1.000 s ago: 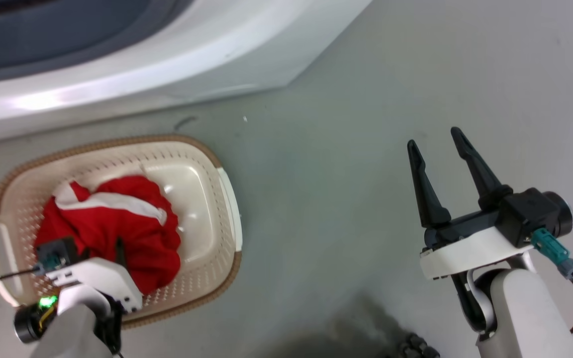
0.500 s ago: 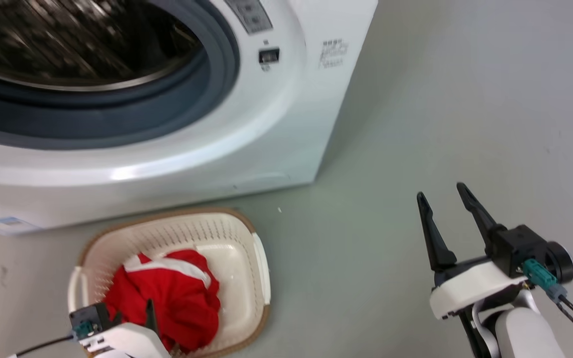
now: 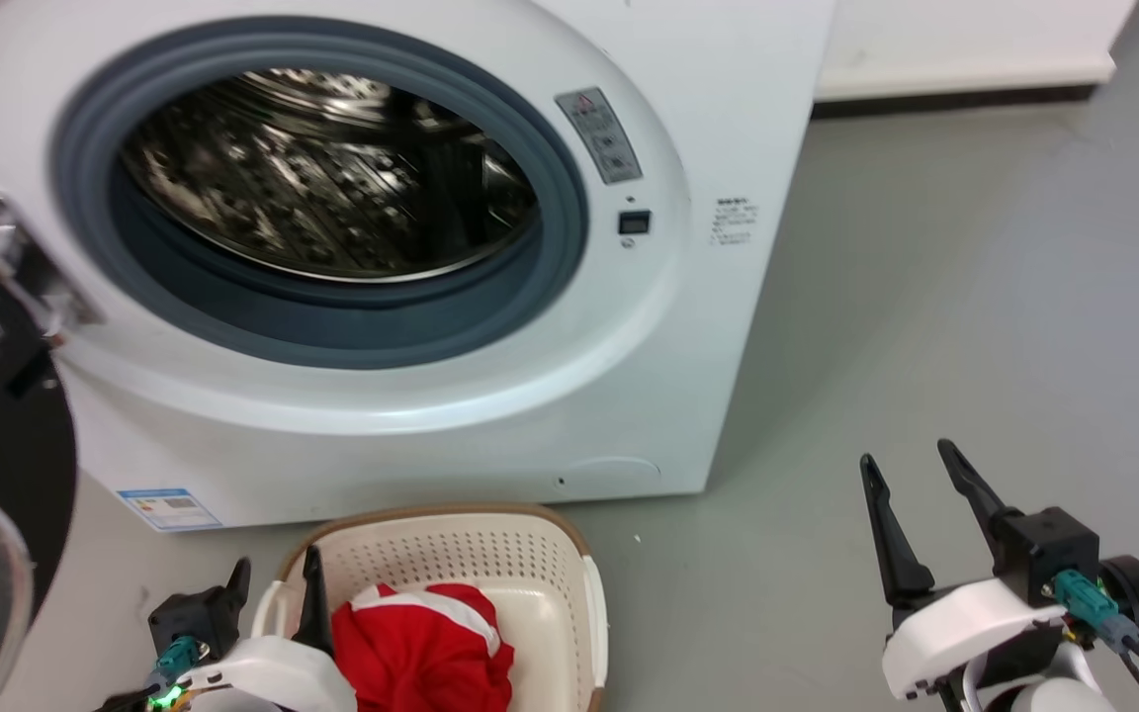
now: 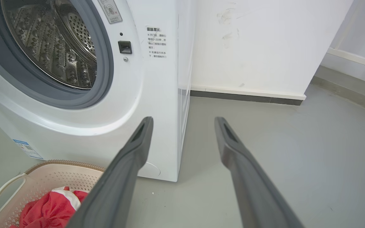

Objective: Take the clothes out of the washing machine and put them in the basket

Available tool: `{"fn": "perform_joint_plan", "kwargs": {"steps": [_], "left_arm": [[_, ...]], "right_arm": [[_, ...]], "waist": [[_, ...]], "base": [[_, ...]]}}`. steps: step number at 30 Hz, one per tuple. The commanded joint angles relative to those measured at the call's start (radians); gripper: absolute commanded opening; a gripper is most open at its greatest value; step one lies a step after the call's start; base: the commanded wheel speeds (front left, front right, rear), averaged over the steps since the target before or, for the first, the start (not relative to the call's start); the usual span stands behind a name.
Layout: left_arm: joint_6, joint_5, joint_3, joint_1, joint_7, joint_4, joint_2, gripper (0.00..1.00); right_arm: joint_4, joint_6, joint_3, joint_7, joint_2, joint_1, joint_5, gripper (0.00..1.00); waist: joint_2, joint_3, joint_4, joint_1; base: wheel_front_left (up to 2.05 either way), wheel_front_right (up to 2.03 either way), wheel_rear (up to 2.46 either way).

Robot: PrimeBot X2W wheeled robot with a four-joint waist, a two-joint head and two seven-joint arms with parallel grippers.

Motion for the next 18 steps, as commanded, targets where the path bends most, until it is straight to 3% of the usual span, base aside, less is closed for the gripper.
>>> {"fn": "perform_joint_plan", "kwargs": {"steps": [1, 11, 18], "left_arm": [[-0.006, 0.023, 0.004, 0.019, -0.002, -0.046, -0.004, 1.0], [-0.035, 0.123, -0.022, 0.086, -0.003, -0.303, -0.006, 1.0], [-0.027, 0.162, -0.043, 0.136, 0.001, -0.406, 0.011, 1.0]], "right_arm": [[-0.008, -0.001, -0.004, 0.006, 0.001, 0.021, -0.004, 1.0], [-0.039, -0.001, -0.025, 0.03, 0.001, 0.078, -0.011, 1.0], [-0.054, -0.001, -0.031, 0.038, 0.001, 0.103, -0.004, 1.0]], "waist": [[0.0, -0.045, 0.036, 0.0004], [0.0, -0.114, 0.06, 0.0004], [0.0, -0.141, 0.059, 0.0004]], "base": [[0.0, 0.0, 0.0], [0.0, 0.0, 0.0], [0.0, 0.0, 0.0]]}}
